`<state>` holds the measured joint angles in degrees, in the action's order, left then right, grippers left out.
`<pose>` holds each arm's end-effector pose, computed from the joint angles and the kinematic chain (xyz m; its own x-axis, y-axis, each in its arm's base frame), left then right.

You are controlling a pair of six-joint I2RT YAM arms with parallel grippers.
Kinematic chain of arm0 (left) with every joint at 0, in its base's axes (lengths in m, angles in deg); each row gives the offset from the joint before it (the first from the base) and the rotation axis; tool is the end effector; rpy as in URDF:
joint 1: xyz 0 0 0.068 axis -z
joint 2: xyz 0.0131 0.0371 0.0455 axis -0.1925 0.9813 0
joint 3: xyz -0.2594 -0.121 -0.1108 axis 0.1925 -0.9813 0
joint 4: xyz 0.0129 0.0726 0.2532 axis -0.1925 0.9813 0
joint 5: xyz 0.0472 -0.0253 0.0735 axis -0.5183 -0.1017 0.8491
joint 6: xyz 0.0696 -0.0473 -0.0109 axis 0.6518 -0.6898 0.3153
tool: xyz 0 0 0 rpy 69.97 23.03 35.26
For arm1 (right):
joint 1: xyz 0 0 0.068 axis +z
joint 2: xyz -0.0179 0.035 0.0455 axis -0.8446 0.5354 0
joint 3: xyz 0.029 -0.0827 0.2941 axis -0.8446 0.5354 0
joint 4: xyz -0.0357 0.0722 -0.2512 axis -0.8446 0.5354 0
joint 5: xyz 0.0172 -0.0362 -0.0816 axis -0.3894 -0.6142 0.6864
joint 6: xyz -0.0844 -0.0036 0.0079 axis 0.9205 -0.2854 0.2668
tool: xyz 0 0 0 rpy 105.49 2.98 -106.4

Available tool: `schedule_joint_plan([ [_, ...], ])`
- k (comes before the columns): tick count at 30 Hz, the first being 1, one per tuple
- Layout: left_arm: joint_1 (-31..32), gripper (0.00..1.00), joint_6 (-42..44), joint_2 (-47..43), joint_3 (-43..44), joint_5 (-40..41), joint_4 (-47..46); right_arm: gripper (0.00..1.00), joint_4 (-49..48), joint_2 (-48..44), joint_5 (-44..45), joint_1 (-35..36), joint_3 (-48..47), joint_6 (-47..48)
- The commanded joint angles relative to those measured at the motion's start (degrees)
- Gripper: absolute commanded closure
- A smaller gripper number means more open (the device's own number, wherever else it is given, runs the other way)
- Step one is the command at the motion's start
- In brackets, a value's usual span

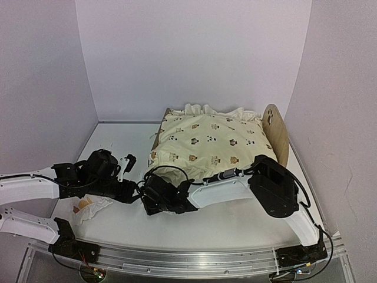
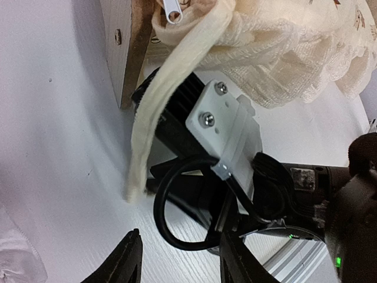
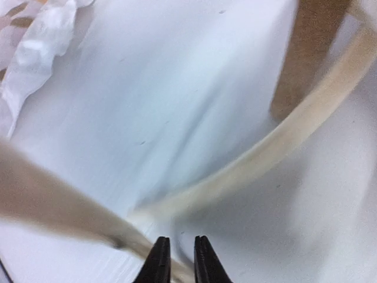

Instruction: Set up the pet bed

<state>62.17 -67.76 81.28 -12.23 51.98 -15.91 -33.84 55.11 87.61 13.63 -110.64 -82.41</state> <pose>0.1388 -0.1748 0.2229 -0.7725 0.1941 -0.6046 0.4764 0.8067 -0.3497 0.2046 0.5271 0.1183 -0.6420 -0.2518 -0.7242 -0.5553 0.8040 0.2126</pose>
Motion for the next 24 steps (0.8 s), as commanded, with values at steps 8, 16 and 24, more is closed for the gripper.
schedule_joint_plan([
  [8,0.33,0.54,-2.35,0.43,-1.17,0.84,-1.32,0.56,11.59,-19.32,4.72,0.64,9.74,5.42],
  [16,0.74,0.55,-3.68,4.68,-1.54,3.91,-2.84,0.59,11.11,-22.44,7.15,0.64,14.94,6.43],
  [24,1.76,0.60,-5.57,13.28,-1.18,10.92,-5.29,0.62,-4.51,-23.64,8.17,0.64,24.27,6.18],
])
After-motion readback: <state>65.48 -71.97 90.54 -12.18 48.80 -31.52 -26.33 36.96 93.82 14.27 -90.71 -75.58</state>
